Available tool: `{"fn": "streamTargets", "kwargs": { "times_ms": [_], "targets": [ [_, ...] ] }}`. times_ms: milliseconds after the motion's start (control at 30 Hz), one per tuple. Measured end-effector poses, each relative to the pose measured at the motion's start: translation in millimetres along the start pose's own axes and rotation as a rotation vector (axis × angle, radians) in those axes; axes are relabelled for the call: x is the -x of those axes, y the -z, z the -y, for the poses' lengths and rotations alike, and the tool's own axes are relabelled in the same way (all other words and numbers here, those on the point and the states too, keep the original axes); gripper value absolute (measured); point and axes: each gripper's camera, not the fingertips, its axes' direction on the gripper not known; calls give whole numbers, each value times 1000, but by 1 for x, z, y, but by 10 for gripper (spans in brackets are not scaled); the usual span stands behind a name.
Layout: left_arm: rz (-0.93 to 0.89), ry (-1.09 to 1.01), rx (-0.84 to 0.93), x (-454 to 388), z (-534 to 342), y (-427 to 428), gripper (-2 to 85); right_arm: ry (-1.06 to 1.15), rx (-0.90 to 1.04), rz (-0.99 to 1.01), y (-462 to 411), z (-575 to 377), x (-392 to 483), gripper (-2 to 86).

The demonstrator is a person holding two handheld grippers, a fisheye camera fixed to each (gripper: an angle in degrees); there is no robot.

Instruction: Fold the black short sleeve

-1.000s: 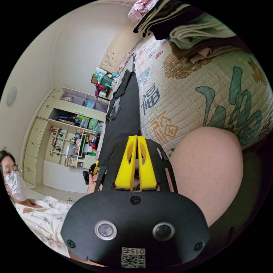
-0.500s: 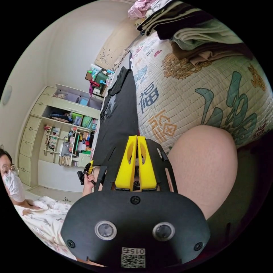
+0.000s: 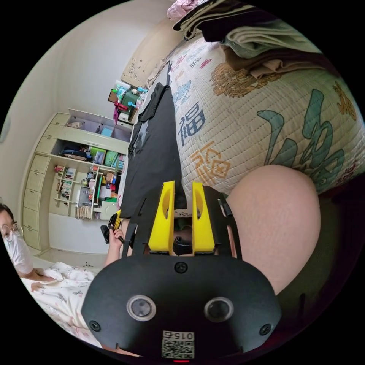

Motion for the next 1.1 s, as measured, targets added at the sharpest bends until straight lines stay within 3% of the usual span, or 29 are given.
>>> {"fn": "streamTargets", "kwargs": {
  "times_ms": [200, 900, 1100],
  "targets": [
    [-6, -3, 1, 2, -2, -2, -8, 12, 180, 37, -13, 12, 0, 93],
    [-26, -4, -5, 20, 4, 2, -8, -54, 197, 277, 29, 45, -25, 79],
    [-40, -8, -10, 28, 10, 8, -8, -30, 167, 252, 34, 48, -21, 86]
  ]
}}
